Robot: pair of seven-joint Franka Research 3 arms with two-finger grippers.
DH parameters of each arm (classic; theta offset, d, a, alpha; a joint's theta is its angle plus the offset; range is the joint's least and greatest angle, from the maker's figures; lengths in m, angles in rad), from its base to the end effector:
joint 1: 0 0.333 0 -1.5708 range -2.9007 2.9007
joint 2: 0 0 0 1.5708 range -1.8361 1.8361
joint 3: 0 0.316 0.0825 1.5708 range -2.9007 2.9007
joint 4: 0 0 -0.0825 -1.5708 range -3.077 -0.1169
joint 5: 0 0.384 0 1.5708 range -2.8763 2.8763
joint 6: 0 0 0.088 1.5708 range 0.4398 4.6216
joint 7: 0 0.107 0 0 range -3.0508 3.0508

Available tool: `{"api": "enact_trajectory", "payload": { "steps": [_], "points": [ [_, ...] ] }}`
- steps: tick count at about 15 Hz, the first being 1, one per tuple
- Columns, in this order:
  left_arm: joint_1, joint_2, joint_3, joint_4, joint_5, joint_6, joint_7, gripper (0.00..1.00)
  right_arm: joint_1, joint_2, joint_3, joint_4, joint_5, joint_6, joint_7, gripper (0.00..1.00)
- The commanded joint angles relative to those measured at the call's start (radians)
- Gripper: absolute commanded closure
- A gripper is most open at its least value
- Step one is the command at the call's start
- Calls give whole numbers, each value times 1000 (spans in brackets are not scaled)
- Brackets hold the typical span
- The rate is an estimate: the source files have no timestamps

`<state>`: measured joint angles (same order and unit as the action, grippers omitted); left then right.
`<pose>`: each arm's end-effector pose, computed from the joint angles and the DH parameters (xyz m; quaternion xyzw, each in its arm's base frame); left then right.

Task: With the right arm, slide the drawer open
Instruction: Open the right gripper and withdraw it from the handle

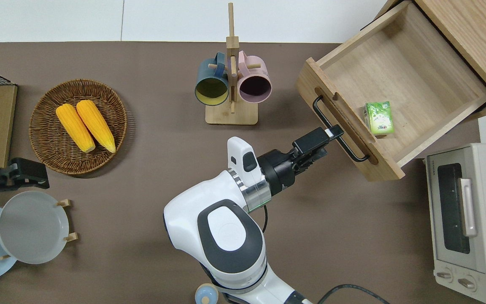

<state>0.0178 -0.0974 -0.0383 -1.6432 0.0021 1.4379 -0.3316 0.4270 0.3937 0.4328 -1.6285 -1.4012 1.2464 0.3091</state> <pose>0.5091 -0.0112 0.6317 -0.9864 -0.1550 0.0526 0.0123 0.5214 0.3489 0.4565 0.7227 0.2471 0.0844 0.6399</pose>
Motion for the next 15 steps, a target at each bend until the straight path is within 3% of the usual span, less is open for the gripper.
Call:
{"api": "enact_trajectory", "payload": {
  "steps": [1, 8, 11, 15],
  "points": [
    [-4, -8, 6, 0, -5, -2, 9, 7, 25, 1, 1, 7, 46, -12, -18, 15],
    [-4, -8, 6, 0, -5, -2, 11, 7, 24, -73, 0, 13, 292, 11, -8, 15],
    [-4, -8, 6, 0, -5, -2, 9, 7, -16, -171, -9, 24, 498, 108, -19, 15],
    [-4, -8, 6, 0, -5, -2, 9, 7, -92, -259, -28, 36, 707, 142, -56, 15]
  ]
}}
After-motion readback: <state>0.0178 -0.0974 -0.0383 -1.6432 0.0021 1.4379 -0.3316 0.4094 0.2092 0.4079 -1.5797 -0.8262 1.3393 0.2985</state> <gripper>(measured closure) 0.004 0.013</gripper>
